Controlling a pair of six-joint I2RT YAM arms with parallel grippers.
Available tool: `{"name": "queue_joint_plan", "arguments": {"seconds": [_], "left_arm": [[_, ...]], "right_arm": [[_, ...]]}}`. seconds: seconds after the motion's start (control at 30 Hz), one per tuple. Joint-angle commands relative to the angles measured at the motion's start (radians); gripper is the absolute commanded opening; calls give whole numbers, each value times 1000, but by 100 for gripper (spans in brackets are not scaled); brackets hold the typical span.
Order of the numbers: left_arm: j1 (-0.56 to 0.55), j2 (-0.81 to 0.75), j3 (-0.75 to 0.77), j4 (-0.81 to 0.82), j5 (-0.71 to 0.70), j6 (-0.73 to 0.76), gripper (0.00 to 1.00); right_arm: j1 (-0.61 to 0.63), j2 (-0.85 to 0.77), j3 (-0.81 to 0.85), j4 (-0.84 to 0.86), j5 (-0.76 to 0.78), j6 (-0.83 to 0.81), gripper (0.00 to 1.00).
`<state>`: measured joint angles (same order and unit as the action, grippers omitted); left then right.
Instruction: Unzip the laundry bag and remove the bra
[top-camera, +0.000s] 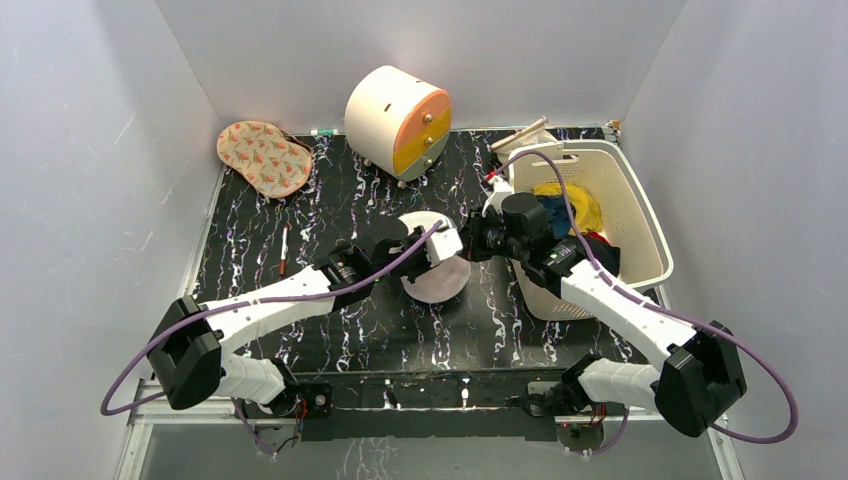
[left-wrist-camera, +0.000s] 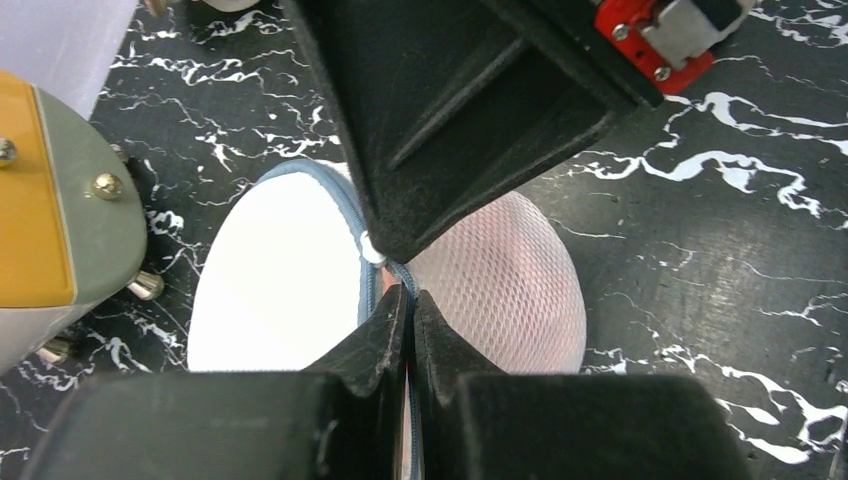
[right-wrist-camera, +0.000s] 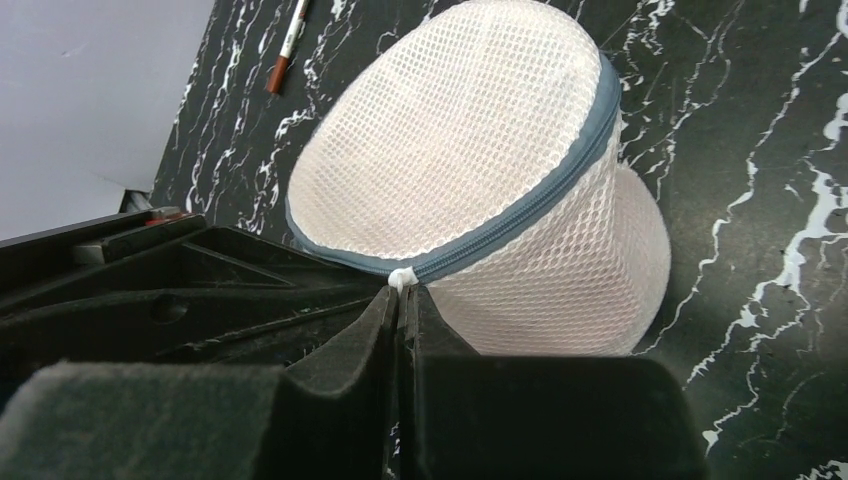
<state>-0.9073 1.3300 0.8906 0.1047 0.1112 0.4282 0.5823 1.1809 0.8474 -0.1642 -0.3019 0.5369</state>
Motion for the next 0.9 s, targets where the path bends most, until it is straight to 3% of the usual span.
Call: {"name": "queue_joint_plan", "arguments": {"seconds": [0.0, 0.2, 0.4, 0.67, 0.87], "left_arm": [[-4, -47, -2, 46, -54, 29, 0], [-4, -71, -18, 59, -86, 53, 0], [-4, -79, -23, 59, -93, 65, 0], [-4, -75, -16, 49, -81, 67, 0], [-4, -70, 3, 24, 0, 43, 28]], "right_arm": [[-2, -36, 31, 14, 98, -23, 0], [-53, -43, 22, -21, 141, -27, 0], [-206, -49, -12, -16, 39, -27, 0], [-196, -43, -5, 35, -118, -40, 0], [-123, -48, 3, 55, -98, -23, 0]]}}
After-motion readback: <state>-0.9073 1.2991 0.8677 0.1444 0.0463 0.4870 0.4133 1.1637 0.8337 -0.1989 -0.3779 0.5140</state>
